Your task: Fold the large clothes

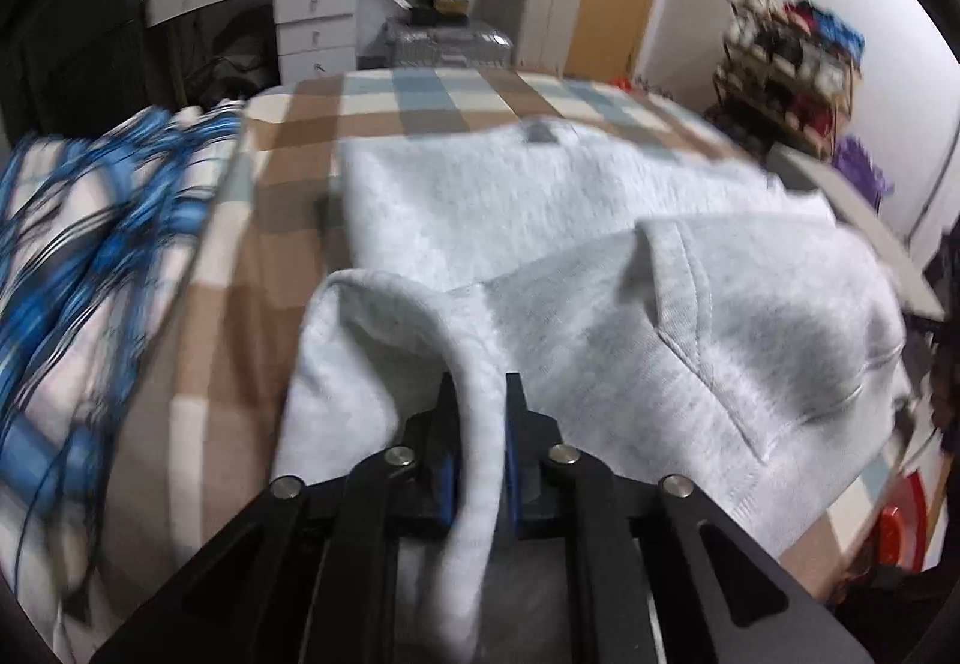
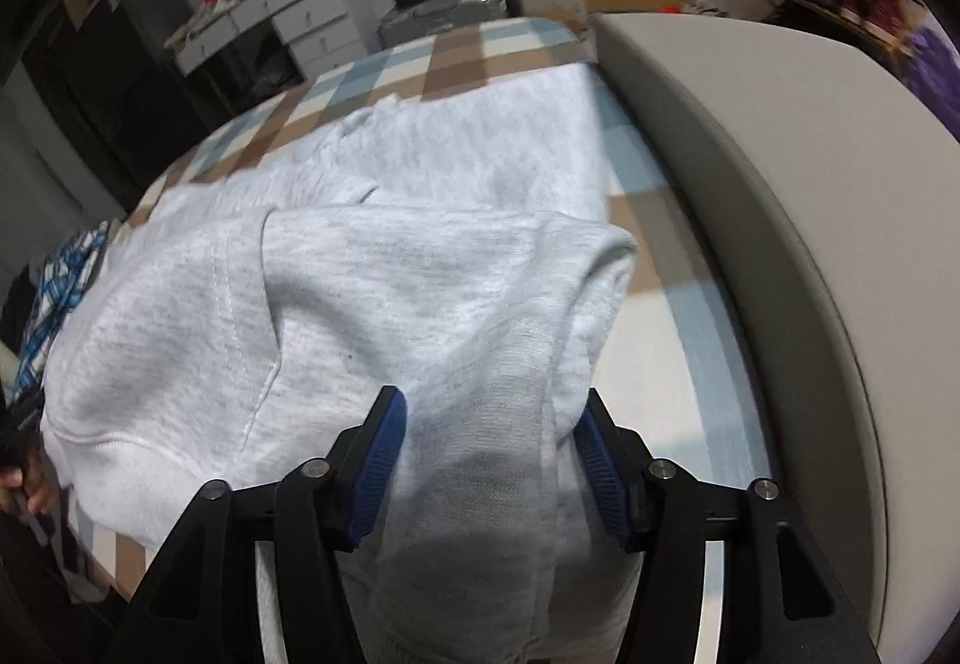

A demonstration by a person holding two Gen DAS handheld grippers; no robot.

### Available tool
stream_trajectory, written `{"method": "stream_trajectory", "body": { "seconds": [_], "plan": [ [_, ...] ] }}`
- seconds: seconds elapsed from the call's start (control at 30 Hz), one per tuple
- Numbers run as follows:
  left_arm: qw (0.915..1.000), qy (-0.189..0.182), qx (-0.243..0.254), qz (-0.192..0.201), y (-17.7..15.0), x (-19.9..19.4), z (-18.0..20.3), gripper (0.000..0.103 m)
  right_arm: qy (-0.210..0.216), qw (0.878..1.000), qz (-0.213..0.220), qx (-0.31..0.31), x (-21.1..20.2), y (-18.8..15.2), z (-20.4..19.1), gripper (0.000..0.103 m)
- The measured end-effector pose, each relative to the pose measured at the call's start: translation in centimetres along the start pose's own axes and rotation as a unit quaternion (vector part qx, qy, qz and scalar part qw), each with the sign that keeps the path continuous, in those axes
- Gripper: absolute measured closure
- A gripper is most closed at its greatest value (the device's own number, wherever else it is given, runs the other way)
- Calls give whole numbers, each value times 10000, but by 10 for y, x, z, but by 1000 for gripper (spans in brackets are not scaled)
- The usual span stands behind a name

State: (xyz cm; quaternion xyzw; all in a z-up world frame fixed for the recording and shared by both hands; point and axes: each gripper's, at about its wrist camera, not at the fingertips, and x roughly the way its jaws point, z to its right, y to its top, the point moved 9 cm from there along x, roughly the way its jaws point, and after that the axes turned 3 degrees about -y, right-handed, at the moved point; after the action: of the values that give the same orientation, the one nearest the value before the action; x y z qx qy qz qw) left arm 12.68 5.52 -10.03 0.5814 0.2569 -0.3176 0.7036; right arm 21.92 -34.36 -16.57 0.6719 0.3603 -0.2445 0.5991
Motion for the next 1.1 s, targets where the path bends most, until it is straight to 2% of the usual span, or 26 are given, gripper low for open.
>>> {"method": "stream_trajectory", "body": {
  "seconds": [0.07,0.1,0.13,0.2,0.3,0.47,0.6,0.63,0.67,0.7,0.73,0.83,0.9,0.93,0.97,1.0,1.1],
  "plan": [
    [9993,-67,-284,235,1,-19,-7,93,-6,9991,214,356,-19,-7,8,36],
    [9985,-169,-410,334,1,-25,-8,85,91,9983,312,491,-27,-11,11,36],
    [9969,-312,-571,434,-3,-32,-8,65,199,9965,467,661,-39,-16,14,35],
    [9933,-580,-806,587,-12,-42,-5,46,420,9931,614,911,-54,-24,14,33],
    [9928,-722,-832,473,-21,-38,4,46,655,9882,747,1163,-66,-36,11,32],
    [9928,-711,-875,404,-19,-16,10,46,810,9883,573,1160,-61,-43,2,32],
    [9928,-670,-925,371,-17,-16,13,46,1097,9857,478,1187,-59,-58,-9,31],
    [9927,-646,-937,391,-16,-15,14,49,1110,9861,431,1157,-55,-60,-13,32],
    [9929,-618,-920,423,-22,-22,15,56,1078,9870,385,1124,-52,-62,-17,37],
    [9946,-452,-839,415,-20,-20,16,81,1004,9890,312,1043,-49,-63,-22,40],
    [9958,-337,-757,401,-28,-25,14,90,834,9920,259,909,-48,-64,-24,45],
    [9969,-211,-543,534,-32,-36,15,95,406,9983,16,424,-49,-72,-32,61],
    [9964,-238,-508,642,-31,-44,18,95,307,9991,-66,297,-53,-74,-35,72],
    [9959,-270,-519,693,-30,-47,18,95,292,9992,-51,271,-56,-74,-38,81],
    [9950,-345,-536,766,-26,-52,19,96,303,9992,12,241,-60,-72,-40,90],
    [9945,-376,-545,813,-24,-53,19,96,389,9989,142,241,-67,-68,-42,93],
    [9909,-589,-574,1061,-8,-62,17,97,690,9934,773,483,-93,-47,-42,95]
  ]
}}
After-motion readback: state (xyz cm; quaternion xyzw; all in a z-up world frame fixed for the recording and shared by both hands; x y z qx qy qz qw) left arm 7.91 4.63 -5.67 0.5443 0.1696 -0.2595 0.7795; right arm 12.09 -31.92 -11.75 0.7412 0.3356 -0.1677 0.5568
